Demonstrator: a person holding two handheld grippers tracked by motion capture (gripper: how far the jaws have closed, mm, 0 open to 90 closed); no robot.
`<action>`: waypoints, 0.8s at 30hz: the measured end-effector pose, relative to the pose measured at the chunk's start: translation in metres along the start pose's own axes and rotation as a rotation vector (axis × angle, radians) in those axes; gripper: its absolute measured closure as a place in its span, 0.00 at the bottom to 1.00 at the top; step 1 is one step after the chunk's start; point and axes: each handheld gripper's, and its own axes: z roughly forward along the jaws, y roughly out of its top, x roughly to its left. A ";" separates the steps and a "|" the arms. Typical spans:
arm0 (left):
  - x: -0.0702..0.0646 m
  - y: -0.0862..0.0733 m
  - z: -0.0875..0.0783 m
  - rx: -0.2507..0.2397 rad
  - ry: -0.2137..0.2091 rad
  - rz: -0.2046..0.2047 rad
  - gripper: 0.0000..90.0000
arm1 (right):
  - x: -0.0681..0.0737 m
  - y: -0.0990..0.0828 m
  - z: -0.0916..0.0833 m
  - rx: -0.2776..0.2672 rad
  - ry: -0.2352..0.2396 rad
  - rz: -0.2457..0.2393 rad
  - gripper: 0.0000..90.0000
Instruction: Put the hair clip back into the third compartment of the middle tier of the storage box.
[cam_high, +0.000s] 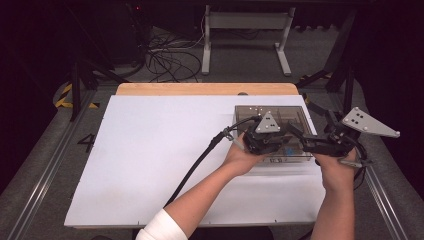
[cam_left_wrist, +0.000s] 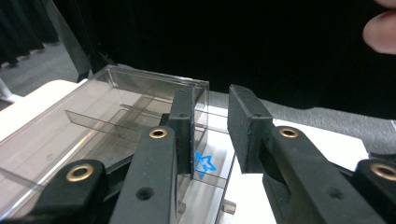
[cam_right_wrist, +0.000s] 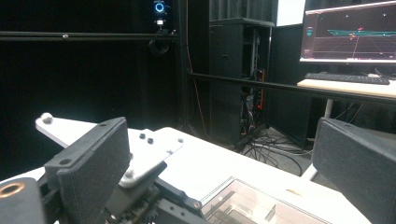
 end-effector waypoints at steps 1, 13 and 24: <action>0.000 0.000 -0.002 -0.003 -0.002 -0.005 0.79 | 0.000 0.000 0.001 0.004 0.003 -0.007 0.06; 0.005 -0.001 -0.037 -0.024 0.018 -0.010 0.66 | 0.004 -0.002 0.007 0.018 0.010 -0.007 0.05; 0.016 -0.005 -0.071 -0.046 0.060 -0.023 0.55 | 0.007 -0.003 0.013 0.029 0.018 -0.009 0.05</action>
